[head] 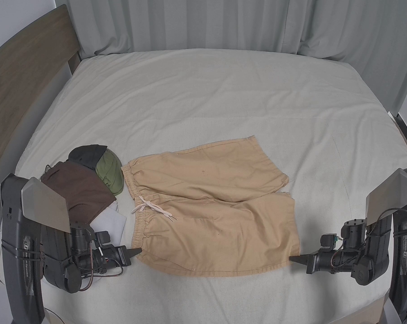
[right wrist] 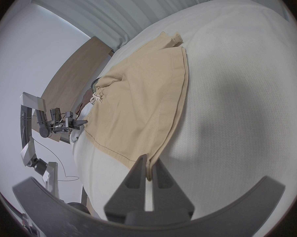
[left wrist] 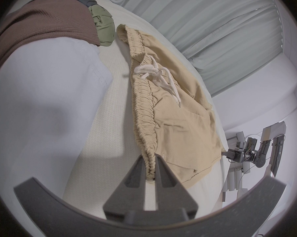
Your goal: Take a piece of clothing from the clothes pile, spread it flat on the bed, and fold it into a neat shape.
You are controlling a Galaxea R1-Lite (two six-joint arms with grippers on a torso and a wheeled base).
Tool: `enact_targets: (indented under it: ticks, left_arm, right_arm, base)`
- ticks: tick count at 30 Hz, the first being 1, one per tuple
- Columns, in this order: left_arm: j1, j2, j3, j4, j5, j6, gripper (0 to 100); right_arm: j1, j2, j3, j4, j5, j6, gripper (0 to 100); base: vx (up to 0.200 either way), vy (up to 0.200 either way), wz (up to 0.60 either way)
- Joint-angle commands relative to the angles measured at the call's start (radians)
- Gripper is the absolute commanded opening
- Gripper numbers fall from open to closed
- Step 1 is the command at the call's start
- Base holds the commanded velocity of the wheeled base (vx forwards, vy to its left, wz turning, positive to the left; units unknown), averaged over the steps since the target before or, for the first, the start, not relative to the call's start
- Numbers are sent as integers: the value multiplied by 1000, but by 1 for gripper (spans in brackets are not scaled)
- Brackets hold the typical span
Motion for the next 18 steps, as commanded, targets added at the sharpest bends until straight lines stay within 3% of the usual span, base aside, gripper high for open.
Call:
enact_targets:
  ticks: [1,18]
  left_arm:
    - [0,1,0,-1,0,-1,0]
    - [9,-31,89,-2,-9,37,0]
  right_arm:
    - [0,1,-1,-1,1,0,0]
    - [-4,-40,50,1,-9,-16,0]
  base:
    - [0,0,0]
    - [0,0,0]
